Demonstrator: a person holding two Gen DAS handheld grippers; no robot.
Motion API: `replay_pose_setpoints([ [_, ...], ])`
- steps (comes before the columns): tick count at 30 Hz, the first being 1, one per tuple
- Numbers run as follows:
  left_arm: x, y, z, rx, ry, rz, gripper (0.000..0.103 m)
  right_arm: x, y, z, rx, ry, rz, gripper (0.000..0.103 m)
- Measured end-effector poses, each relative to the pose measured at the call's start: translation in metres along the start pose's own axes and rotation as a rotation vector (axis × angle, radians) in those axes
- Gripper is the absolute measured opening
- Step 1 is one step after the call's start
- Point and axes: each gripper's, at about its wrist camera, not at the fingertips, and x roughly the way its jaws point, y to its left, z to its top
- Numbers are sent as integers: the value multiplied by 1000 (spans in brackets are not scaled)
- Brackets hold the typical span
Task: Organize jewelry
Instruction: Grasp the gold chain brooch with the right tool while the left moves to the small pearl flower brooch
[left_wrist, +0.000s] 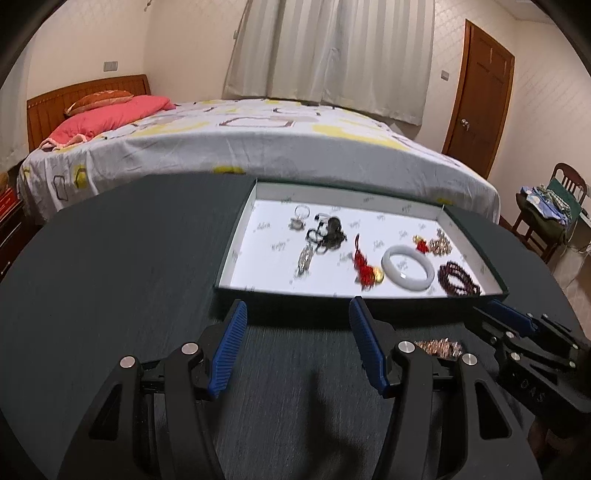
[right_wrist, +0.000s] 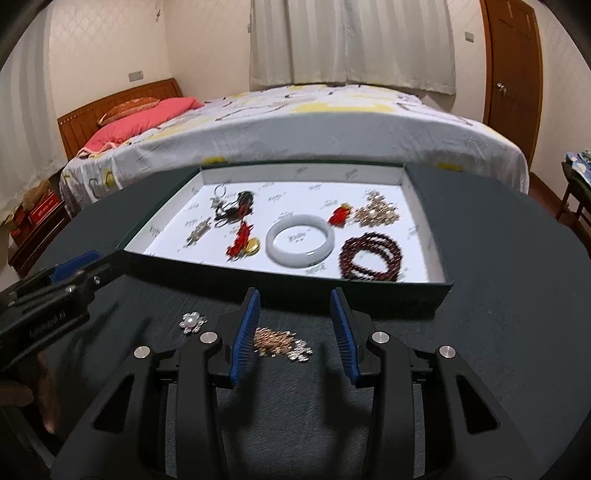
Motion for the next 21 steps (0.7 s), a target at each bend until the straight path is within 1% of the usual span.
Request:
replay_pose_setpoints([
  [3,0,3,-5,-5,11,4,57,6,7,-2,-11,33,11,40],
  [6,0,3,-8,-5,19,7,57,12,12,-4,-20,54,15,48],
  [9,3,2,-11,-7,33,3,57,19,19,-6,-40,79,16,49],
  [13,4,0,-13,1,43,2,57,33,22,-8,-54,151,12,49],
  [15,5,0,-14,3,48,1,57,36,21,-9,-49,166,19,48],
  [16,5,-1,-14,2,49,0,57,36,21,-10,-55,167,15,42],
  [17,5,-1,-14,2,50,-2,57,35,20,-11,-58,170,18,38],
  [18,6,-2,-15,3,53,-3,57,35,19,-11,-53,174,26,28],
  [19,6,-2,-15,3,55,-5,57,34,18,-12,-57,174,15,20],
  [21,6,-5,-15,3,60,-12,57,33,17,-12,-61,177,29,14],
])
